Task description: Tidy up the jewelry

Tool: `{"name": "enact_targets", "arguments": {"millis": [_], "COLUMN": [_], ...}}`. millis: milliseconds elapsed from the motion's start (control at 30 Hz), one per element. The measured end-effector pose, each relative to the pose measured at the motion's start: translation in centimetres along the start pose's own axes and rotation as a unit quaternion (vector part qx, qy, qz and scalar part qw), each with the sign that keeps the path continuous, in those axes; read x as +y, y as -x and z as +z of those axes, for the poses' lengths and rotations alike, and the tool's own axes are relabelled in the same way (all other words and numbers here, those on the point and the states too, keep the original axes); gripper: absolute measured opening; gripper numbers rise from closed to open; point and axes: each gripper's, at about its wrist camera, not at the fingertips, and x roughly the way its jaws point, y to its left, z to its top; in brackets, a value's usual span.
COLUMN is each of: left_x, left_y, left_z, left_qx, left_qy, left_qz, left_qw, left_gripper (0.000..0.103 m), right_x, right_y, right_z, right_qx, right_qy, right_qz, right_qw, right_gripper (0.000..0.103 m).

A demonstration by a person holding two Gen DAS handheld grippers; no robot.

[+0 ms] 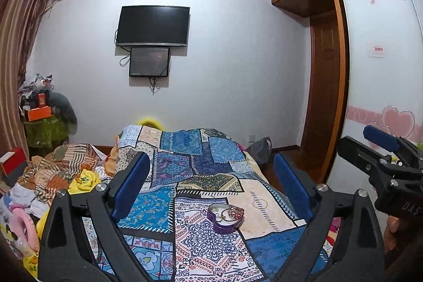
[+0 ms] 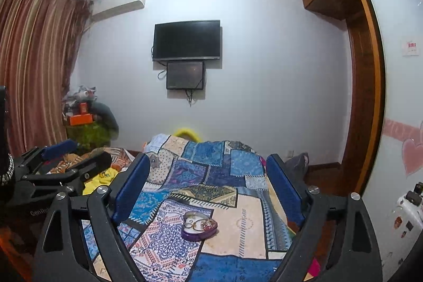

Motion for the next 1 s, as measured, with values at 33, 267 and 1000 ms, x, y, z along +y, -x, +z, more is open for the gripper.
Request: {"name": "enact_targets", "arguments": {"millis": [33, 267, 1000], "left_x": [0.0, -0.3, -0.8], "left_y": [0.1, 0.2, 0.0], "left_z": [-0.1, -0.3, -0.4], "left_qx": [0.000, 0.005, 0.010], "left_qy": [0.000, -0.003, 0.000], "left_qz": [0.001, 0.005, 0.006], "left_qw": [1.0000, 1.0000, 0.9999], "left_gripper": [0.095, 0.096, 0.097], "right_x": [0.0, -0.4, -1.1], "right_y": [-0.1, 0.7, 0.5], "right_z": [0.1, -0.3, -0.4], "right_qx": [0.002, 0.006, 0.025], "right_qy": [-0.001, -0.004, -0.012], "right_qz": [0.000, 0.005, 0.014], "right_qw": [1.000, 1.000, 1.000], "right_gripper": [0.087, 0.087, 0.087]}}
